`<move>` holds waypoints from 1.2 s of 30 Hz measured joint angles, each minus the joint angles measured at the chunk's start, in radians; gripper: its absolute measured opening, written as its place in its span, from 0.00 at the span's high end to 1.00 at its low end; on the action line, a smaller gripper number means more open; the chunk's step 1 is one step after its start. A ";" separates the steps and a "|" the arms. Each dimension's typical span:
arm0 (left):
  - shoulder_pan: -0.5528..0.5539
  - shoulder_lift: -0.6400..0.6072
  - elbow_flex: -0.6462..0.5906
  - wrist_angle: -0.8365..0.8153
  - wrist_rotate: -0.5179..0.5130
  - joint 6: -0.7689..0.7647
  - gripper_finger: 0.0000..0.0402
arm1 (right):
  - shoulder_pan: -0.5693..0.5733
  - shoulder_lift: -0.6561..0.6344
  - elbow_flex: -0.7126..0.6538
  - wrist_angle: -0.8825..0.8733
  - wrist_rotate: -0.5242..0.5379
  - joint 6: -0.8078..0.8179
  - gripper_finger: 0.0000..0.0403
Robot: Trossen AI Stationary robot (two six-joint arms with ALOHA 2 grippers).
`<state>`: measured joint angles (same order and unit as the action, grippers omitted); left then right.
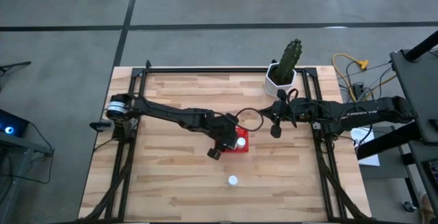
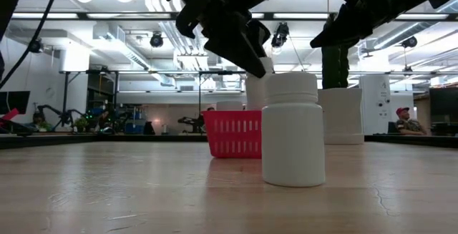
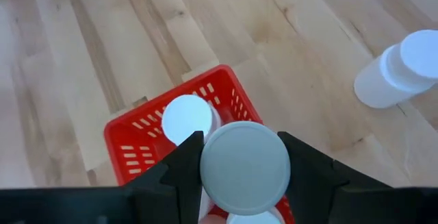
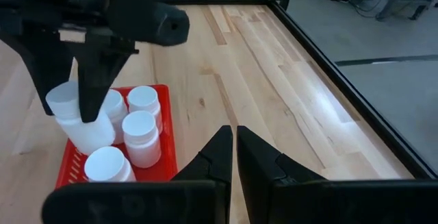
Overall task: Pick and place pill bottles into a basket
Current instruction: Put the white pill bottle into the red basket
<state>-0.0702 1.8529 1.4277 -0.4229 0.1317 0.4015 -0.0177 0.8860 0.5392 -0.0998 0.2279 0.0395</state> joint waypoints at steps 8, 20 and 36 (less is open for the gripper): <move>0.007 0.044 -0.003 -0.004 0.001 0.001 0.64 | 0.000 0.000 0.000 0.000 0.000 0.002 0.97; 0.010 0.047 -0.003 -0.004 0.011 0.005 0.63 | 0.000 0.000 0.000 0.000 0.000 0.001 0.97; 0.012 0.047 -0.011 0.005 0.011 0.003 0.63 | 0.000 0.000 0.000 0.000 0.000 0.002 0.97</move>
<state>-0.0586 1.8996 1.4170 -0.4183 0.1425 0.4049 -0.0177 0.8860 0.5392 -0.1001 0.2278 0.0410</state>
